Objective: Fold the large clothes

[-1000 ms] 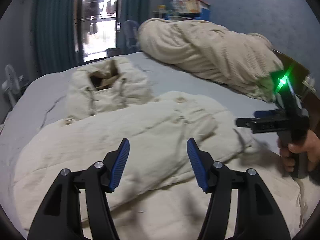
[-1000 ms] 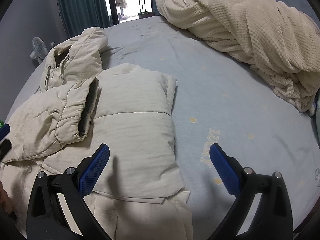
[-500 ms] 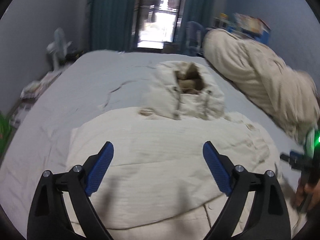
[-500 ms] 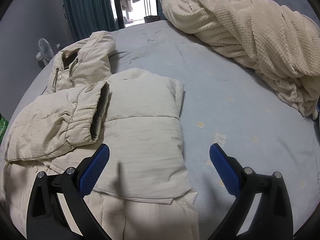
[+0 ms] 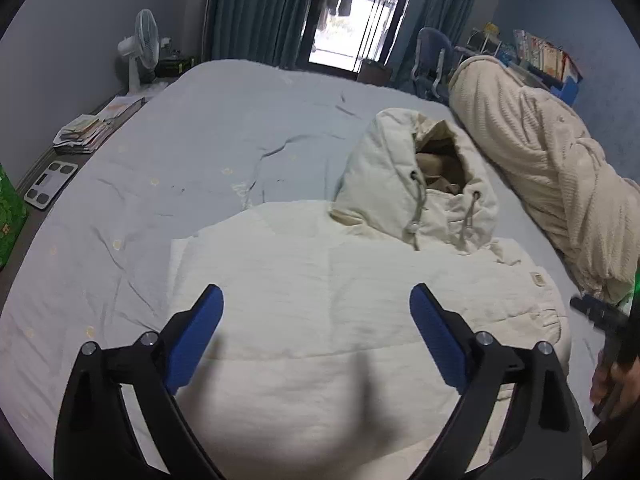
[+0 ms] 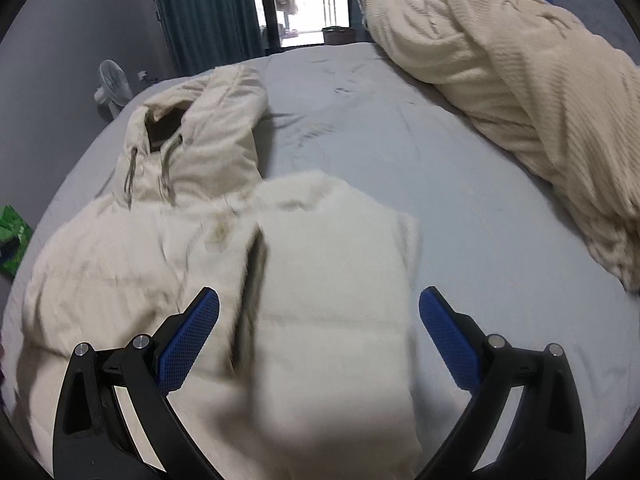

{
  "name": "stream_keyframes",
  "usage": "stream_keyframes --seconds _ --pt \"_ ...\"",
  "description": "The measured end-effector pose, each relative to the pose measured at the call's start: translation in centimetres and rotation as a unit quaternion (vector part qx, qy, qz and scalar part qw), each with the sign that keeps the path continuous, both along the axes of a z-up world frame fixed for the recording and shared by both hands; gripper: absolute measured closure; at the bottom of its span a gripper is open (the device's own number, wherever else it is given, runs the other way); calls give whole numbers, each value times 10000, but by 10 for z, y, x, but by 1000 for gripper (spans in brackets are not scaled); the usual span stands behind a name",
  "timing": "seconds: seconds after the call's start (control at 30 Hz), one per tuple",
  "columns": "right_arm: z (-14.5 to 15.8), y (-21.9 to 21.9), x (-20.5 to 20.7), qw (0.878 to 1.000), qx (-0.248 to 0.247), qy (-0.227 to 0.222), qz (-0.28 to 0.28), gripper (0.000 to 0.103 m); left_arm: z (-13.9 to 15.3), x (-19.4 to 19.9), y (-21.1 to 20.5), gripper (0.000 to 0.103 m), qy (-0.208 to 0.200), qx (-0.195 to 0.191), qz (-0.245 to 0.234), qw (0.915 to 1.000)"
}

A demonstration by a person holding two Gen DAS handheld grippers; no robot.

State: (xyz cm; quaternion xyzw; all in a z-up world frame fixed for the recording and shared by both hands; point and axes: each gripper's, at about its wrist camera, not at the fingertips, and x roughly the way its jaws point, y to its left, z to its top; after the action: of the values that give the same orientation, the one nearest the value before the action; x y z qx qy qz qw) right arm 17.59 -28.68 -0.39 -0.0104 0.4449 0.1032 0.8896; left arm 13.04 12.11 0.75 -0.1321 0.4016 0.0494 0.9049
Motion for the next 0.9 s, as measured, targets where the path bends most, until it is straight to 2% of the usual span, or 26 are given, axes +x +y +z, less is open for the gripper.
stream_keyframes --seconds 0.17,0.33,0.5,0.7,0.83,0.9 --pt "-5 24 54 9993 269 230 78 7 -9 4 18 10 250 -91 163 9995" --pt "-4 45 102 9979 586 243 102 7 -16 7 39 10 402 -220 404 9981" --pt "-5 65 157 9909 1276 360 250 7 -19 6 49 10 442 -383 512 9970" --pt "-22 83 217 9857 1527 681 210 7 -25 7 51 10 560 -367 496 9965" --pt "-36 91 253 9755 1971 978 78 8 -30 10 50 10 656 -348 460 9962" --pt "-39 98 265 9740 2018 1030 81 9 -33 11 47 10 713 -303 436 9960"
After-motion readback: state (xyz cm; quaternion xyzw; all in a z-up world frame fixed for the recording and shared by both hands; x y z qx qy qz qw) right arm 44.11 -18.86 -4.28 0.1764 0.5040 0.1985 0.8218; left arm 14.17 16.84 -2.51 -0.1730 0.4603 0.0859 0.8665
